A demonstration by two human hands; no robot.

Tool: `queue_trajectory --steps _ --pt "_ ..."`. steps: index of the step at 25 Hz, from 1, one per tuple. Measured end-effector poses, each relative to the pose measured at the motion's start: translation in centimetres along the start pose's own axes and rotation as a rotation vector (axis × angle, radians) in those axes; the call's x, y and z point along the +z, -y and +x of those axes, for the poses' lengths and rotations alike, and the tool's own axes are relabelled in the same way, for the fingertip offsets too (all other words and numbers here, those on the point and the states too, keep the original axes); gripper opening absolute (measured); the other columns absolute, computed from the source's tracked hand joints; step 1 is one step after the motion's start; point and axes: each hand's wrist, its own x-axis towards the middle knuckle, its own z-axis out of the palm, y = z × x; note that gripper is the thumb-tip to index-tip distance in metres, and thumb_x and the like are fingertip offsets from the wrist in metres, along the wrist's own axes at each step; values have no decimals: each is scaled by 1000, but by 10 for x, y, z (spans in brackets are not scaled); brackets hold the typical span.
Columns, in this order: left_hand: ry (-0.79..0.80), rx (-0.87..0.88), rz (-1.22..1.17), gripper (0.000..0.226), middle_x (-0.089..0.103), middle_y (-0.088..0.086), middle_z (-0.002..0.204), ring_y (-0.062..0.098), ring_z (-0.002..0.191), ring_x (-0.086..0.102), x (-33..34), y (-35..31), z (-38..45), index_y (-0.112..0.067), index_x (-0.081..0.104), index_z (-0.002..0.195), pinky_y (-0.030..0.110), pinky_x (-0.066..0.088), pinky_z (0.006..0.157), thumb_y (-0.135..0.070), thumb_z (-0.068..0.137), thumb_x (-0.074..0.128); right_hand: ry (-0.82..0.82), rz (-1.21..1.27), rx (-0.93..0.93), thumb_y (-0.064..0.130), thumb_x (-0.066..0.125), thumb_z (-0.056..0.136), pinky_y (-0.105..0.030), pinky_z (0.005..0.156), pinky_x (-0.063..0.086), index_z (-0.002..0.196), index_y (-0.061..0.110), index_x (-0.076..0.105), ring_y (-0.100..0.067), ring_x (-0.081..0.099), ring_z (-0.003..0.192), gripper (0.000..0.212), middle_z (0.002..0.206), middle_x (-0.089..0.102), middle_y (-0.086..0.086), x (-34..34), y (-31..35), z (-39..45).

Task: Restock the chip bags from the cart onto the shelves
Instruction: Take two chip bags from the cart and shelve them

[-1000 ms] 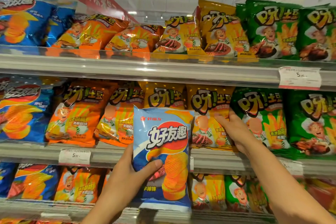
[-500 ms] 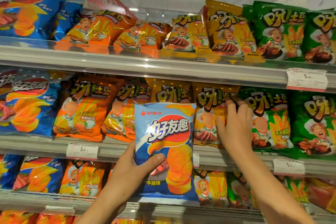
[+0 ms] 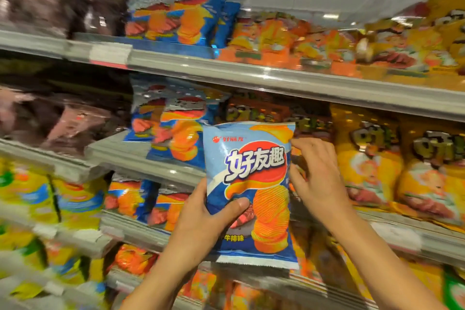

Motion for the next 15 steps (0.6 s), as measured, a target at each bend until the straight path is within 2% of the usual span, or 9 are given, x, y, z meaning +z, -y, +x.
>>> queue_trajectory --steps 3,6,7,9,11,13,15 --pt "-50 35 39 53 77 -12 107 6 102 72 -89 4 7 -28 65 116 24 56 85 -39 70 88 55 59 -24 5 71 85 -28 96 34 128 8 60 -31 50 116 45 124 60 -12 58 67 22" --pt "-120 60 41 48 78 -7 106 9 100 73 -192 3 28 -23 67 117 25 58 86 -31 74 88 115 98 -70 14 68 89 -43 113 33 134 7 56 -32 46 128 48 135 58 -13 121 141 54" --pt "-142 61 34 43 79 -5 105 11 98 74 -220 1 39 -21 68 117 26 59 84 -27 77 84 147 65 -107 19 68 90 -48 114 33 138 8 55 -33 46 132 51 139 56 -12 139 160 66" --pt "-173 75 43 33 79 -1 100 12 90 74 -269 -4 68 -14 66 115 27 59 79 -15 85 77 211 -97 -113 34 66 91 -56 116 29 145 14 50 -39 37 142 59 150 48 -11 167 186 87" --pt "-199 91 63 32 78 5 99 15 85 73 -305 -7 102 -5 64 116 31 59 78 -8 86 76 291 -304 -35 49 60 92 -60 119 19 151 25 43 -40 19 151 66 162 31 -7 187 197 96" --pt "-184 91 92 36 75 14 107 22 90 72 -323 -7 137 -1 62 120 39 57 84 -8 87 75 343 -440 4 55 59 90 -63 119 11 151 31 40 -38 7 153 68 167 19 -3 196 195 93" --pt "-143 74 93 37 74 15 109 25 94 72 -329 -3 167 -1 62 121 43 56 85 -10 88 76 378 -506 -4 53 61 89 -65 119 9 151 32 39 -38 2 154 69 168 14 -3 198 188 87"
